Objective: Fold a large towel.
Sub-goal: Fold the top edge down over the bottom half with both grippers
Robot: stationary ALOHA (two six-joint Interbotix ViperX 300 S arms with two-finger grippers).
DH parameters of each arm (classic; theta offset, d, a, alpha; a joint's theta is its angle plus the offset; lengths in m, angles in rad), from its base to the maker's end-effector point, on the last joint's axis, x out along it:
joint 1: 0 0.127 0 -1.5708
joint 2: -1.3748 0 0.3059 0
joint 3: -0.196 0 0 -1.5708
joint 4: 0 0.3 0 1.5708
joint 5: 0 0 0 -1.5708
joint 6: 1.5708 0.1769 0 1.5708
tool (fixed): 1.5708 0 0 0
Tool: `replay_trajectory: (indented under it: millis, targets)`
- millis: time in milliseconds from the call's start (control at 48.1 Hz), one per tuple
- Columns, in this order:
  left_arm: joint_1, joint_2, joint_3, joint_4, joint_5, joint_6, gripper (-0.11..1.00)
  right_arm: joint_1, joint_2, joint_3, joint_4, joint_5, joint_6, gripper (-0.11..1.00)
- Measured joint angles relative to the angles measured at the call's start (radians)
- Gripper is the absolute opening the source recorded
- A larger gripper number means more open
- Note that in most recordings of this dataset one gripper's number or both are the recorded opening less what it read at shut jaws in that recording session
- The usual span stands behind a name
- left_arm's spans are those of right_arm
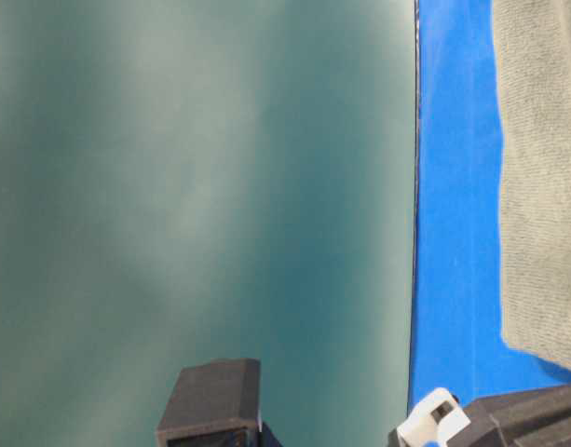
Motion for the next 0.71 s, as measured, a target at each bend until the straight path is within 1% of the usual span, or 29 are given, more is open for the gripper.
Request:
replay_trajectory:
  millis: [62, 104, 125, 166, 187, 229, 312, 332, 374, 415, 436, 540, 623, 706]
  targets:
    - [0.0, 0.0, -0.002, 0.0, -0.002, -0.006, 0.04, 0.0, 0.002, 0.0, 0.006, -0.005, 0.0, 0.04]
    - [0.0, 0.0, -0.005, 0.0, -0.003, -0.003, 0.07, 0.0, 0.002, 0.0, 0.011, -0.006, 0.002, 0.05]
    - [0.0, 0.0, -0.006, 0.0, -0.003, -0.003, 0.09, -0.002, 0.002, 0.0, 0.011, -0.006, 0.0, 0.05]
    - [-0.002, 0.002, -0.008, -0.002, -0.003, -0.003, 0.18, 0.0, 0.002, 0.0, 0.012, -0.006, 0.002, 0.06]
    - [-0.002, 0.002, -0.009, 0.0, -0.003, -0.003, 0.24, 0.0, 0.002, 0.0, 0.012, -0.006, 0.0, 0.09]
    - [-0.005, 0.003, -0.011, -0.002, -0.003, -0.002, 0.36, 0.0, 0.002, 0.0, 0.014, -0.006, 0.0, 0.2]
    - [-0.011, 0.003, -0.009, -0.002, -0.003, -0.002, 0.6, 0.0, 0.002, 0.0, 0.014, -0.006, 0.0, 0.47]
    - [-0.011, 0.003, -0.011, 0.0, -0.003, 0.0, 0.65, 0.0, 0.002, 0.0, 0.014, -0.006, 0.0, 0.53]
    - [-0.012, 0.003, -0.009, -0.002, -0.003, 0.002, 0.7, 0.003, 0.003, 0.0, 0.014, -0.006, 0.0, 0.63]
    - [-0.012, 0.003, -0.009, -0.002, -0.003, 0.005, 0.72, 0.006, 0.002, 0.0, 0.015, -0.005, 0.0, 0.68]
    - [-0.011, 0.003, -0.011, 0.0, -0.002, 0.006, 0.71, 0.009, 0.002, 0.0, 0.015, -0.006, 0.0, 0.68]
    - [-0.011, -0.003, -0.009, 0.0, 0.005, 0.011, 0.69, 0.025, 0.002, -0.006, 0.015, -0.003, 0.0, 0.61]
    - [-0.012, -0.032, -0.011, 0.0, 0.023, 0.017, 0.68, 0.048, -0.003, -0.021, 0.015, 0.0, 0.0, 0.61]
    - [-0.018, -0.077, -0.011, 0.0, 0.058, 0.018, 0.68, 0.089, -0.023, -0.041, 0.015, 0.015, 0.0, 0.6]
